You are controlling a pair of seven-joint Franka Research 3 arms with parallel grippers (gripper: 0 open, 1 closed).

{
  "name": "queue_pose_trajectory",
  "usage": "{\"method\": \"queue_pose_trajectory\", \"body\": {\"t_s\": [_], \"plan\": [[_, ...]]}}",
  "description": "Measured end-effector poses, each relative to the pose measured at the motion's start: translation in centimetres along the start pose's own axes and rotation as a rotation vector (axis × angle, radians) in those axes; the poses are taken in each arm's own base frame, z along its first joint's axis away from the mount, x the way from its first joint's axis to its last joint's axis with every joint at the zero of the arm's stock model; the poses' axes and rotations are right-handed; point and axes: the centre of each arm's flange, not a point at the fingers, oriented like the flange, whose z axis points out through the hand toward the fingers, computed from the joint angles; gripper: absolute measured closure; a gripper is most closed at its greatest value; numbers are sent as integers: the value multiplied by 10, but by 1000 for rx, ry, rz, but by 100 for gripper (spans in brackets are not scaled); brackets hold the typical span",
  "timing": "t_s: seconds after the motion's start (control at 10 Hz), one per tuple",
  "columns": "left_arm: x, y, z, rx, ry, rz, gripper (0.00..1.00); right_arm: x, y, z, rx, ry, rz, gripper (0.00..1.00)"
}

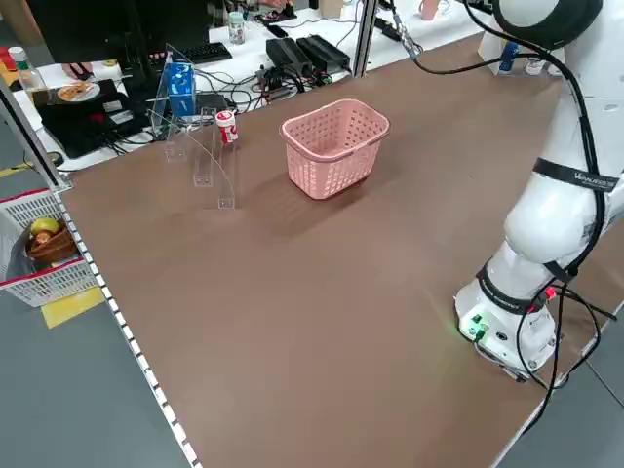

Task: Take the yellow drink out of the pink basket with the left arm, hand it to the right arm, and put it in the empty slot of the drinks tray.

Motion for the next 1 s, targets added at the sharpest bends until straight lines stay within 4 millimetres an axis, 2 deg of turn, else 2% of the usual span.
{"method": "queue_pose_trajectory", "body": {"t_s": [0.7, 1.0], "plan": [[0, 1, 0, 0, 0, 1, 0, 2, -19, 39, 14, -27, -8, 66], [0, 1, 0, 0, 0, 1, 0, 6, -23, 40, 26, 8, -11, 66]]}}
